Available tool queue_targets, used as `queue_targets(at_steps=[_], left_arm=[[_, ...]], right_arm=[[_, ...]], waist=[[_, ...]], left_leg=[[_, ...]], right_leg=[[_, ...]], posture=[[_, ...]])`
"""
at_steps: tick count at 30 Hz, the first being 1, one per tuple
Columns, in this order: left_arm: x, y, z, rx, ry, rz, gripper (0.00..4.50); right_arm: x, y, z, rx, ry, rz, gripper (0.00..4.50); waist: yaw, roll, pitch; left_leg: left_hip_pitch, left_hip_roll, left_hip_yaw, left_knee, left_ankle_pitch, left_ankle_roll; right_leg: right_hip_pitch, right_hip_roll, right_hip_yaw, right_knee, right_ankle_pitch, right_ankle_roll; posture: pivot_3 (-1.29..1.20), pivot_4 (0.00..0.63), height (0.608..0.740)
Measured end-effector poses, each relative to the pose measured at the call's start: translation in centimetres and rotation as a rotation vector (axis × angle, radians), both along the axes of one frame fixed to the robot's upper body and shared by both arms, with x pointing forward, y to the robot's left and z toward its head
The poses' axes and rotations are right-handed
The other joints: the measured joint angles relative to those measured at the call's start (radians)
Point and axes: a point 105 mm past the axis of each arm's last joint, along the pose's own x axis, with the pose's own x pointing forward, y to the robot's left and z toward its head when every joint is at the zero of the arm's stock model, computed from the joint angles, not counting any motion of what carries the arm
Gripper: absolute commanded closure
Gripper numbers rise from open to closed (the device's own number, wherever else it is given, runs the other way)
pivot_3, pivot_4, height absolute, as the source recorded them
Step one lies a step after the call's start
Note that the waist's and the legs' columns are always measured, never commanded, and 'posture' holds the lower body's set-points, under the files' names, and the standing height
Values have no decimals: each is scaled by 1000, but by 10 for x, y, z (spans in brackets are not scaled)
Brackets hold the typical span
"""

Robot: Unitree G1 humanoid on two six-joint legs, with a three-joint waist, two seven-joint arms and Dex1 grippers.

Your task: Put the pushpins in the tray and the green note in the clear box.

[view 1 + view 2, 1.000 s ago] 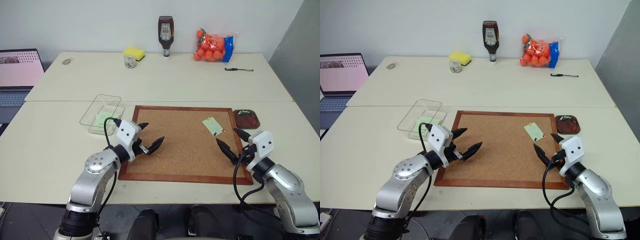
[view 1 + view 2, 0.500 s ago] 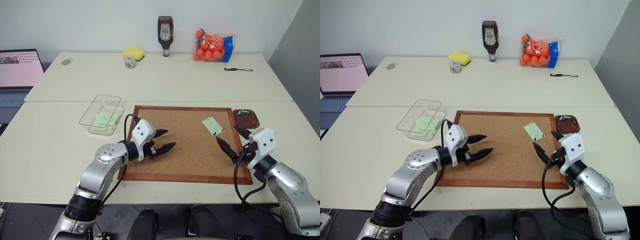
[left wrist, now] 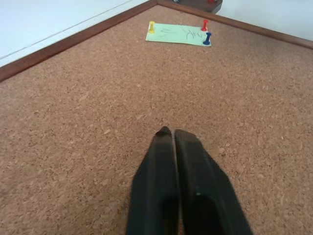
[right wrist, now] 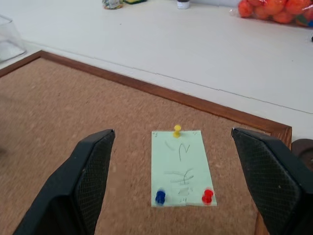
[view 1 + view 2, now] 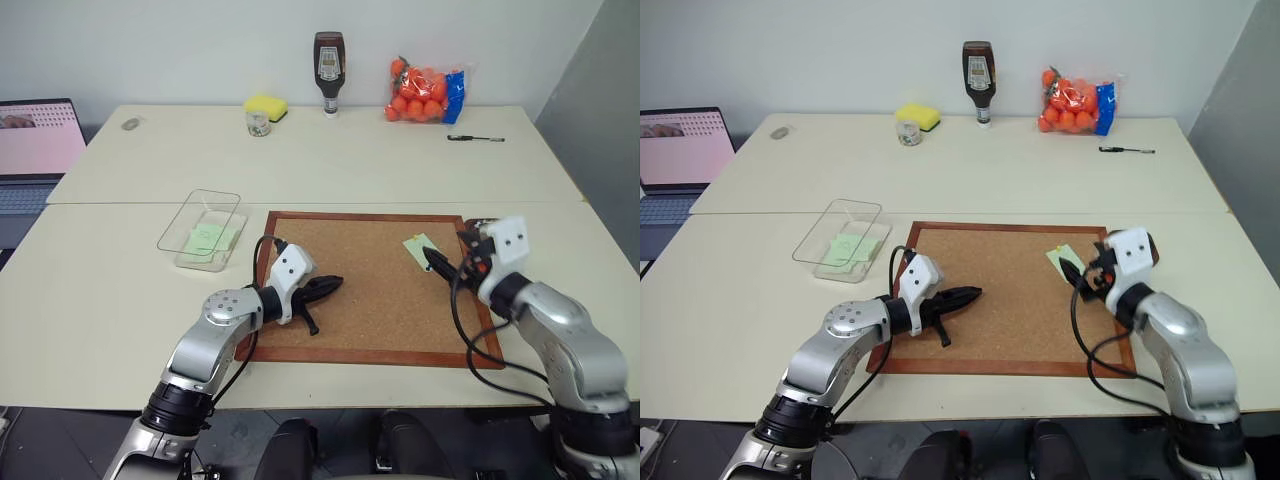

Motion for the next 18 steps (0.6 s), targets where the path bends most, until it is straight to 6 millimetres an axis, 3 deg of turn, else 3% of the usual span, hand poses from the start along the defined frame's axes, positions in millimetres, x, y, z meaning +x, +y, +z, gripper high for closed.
queue_targets(at_steps=[8,14,18], left_arm=[[-3,0,-7,9,32,0,4473],[-6,-1,-7,10,31,-2,4473],[-8,-1,-8,11,37,-1,4473]], right_arm=[[34,19,-17,19,98,4,463],[43,15,-36,-6,137,-21,463],[45,15,-38,-6,131,-19,463]], waist=[[3,0,0],[3,0,0],[3,0,0]], left_leg=[[-2,-1,0,0,0,0],[-2,-1,0,-1,0,0],[-2,-1,0,-1,0,0]], right_leg=[[-1,-1,0,-1,3,-5],[-1,-1,0,-1,3,-5],[-1,-1,0,-1,3,-5]], posture=[[0,150,740],[0,150,740],[0,150,740]])
